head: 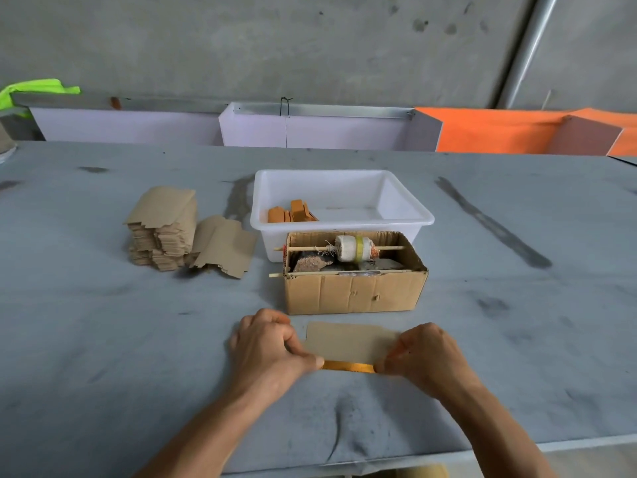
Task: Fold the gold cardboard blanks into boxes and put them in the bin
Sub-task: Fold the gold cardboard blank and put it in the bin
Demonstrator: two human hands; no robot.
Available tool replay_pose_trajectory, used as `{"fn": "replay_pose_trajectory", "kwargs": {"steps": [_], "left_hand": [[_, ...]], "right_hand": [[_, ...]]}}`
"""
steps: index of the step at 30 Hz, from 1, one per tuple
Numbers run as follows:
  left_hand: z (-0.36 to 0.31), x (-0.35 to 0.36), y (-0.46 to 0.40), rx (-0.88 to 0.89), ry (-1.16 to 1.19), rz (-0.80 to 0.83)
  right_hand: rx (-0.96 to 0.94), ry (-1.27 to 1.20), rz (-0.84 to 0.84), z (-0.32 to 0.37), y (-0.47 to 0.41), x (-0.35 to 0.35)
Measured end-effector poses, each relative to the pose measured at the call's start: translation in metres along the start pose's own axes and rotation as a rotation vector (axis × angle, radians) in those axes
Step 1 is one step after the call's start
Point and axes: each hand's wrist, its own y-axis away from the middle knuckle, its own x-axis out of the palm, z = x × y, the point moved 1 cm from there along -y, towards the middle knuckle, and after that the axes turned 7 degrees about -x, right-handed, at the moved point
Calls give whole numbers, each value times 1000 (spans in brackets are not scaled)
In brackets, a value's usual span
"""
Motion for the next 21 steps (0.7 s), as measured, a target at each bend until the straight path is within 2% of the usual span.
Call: {"fn": "replay_pose_trajectory", "kwargs": {"steps": [3, 5, 6, 9, 11, 14, 18, 21], "left_hand": [[-2, -1, 1, -5, 2, -7], [-7, -2, 5, 57, -22, -35], [-10, -3, 8, 139, -50, -46], [-18, 1, 18, 611, -151, -132], [-20, 0, 24, 809, -239, -156], [-16, 3, 29, 813, -346, -99], [-17, 5, 31, 777, -340, -124], [-19, 6, 30, 770, -290, -125]], "right_hand": [[-25, -13, -9, 1, 2, 1], [-55, -43, -35, 1, 5, 3], [-66, -52, -45, 0, 7, 5], [-97, -58, -83, -2, 9, 7], [-124, -55, -122, -2, 13, 10], [-212, 104, -236, 2, 24, 16], [-506, 235, -473, 14, 35, 27], [-638, 241, -415, 20, 38, 36]]}}
